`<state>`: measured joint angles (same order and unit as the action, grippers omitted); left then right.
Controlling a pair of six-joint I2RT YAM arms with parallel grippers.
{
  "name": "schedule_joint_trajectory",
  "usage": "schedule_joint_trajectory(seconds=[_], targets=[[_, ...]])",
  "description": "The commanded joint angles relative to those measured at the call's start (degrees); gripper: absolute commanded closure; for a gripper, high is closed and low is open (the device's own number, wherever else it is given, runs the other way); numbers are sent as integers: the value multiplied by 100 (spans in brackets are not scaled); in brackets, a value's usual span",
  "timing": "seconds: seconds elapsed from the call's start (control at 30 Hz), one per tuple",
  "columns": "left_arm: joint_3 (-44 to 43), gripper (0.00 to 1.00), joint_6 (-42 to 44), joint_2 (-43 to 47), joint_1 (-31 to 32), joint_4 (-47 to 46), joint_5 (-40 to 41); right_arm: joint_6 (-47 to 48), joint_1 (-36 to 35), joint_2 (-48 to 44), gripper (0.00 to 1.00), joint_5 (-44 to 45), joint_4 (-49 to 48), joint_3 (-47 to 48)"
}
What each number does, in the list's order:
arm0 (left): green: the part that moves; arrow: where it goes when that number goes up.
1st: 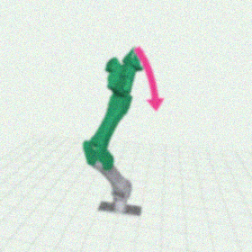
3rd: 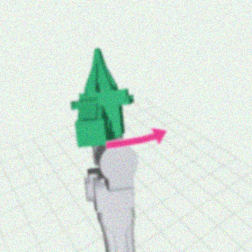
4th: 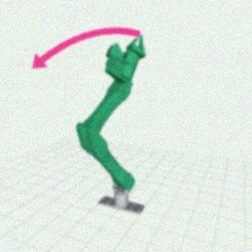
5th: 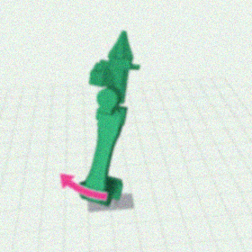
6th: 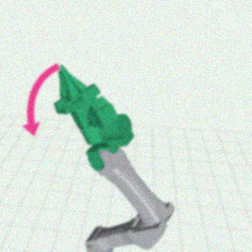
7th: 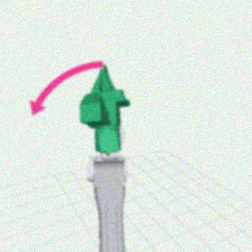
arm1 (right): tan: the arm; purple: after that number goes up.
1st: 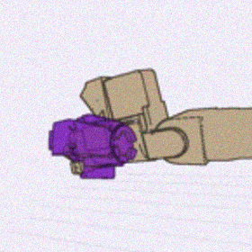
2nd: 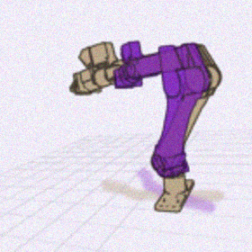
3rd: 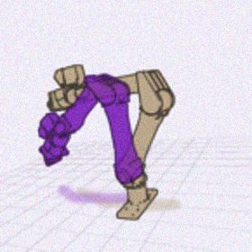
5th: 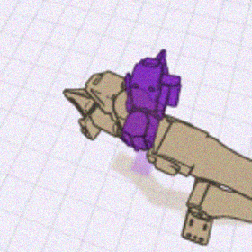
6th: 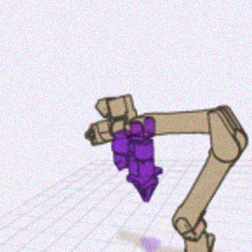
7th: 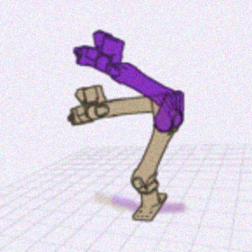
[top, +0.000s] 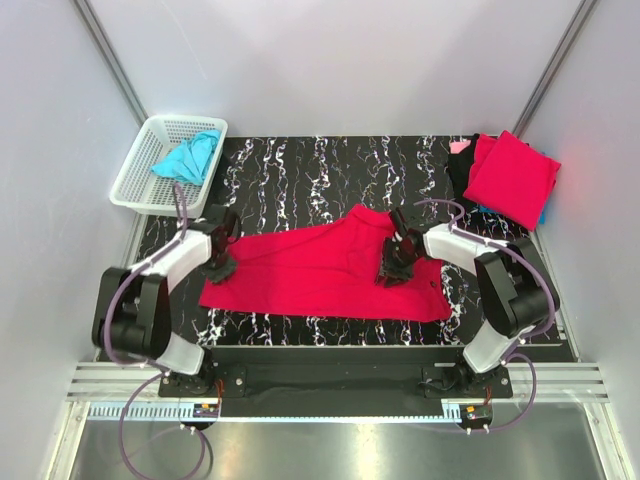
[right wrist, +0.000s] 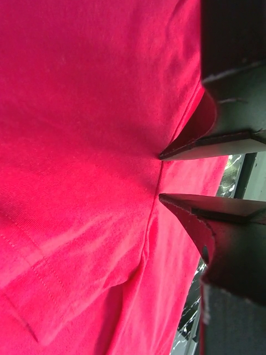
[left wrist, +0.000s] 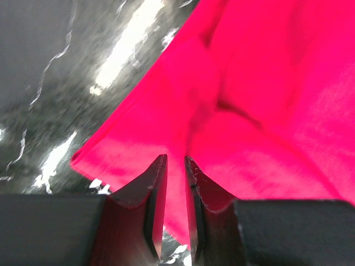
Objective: Fold and stack the t-shirts
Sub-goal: Fold the tshirt
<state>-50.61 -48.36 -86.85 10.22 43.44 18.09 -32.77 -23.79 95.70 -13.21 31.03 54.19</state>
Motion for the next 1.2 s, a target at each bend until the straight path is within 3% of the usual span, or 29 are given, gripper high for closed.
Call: schedule_joint_trajectory(seconds=[0.0,0.2,0.67,0.87,1.0,1.17], targets=[[217,76,-95,825,-29,-29,143,61,-91,107,63,-76,-123,214],[561,74,-209,1346,-29,147,125,-18,-134,212,62,-67,-193,223],[1088,75,-209,573,-29,103,90,-36,-187,511,63,-33,-202,443],[1396,74,-296,625,-11,252,63,-238,-196,441,65,538,245,776],[1309,74,-455,827,-2,506,-42,-571,-187,204,65,1599,869,865],[1150,74,-438,872,-2,613,142,-959,-187,370,75,1726,1186,734]])
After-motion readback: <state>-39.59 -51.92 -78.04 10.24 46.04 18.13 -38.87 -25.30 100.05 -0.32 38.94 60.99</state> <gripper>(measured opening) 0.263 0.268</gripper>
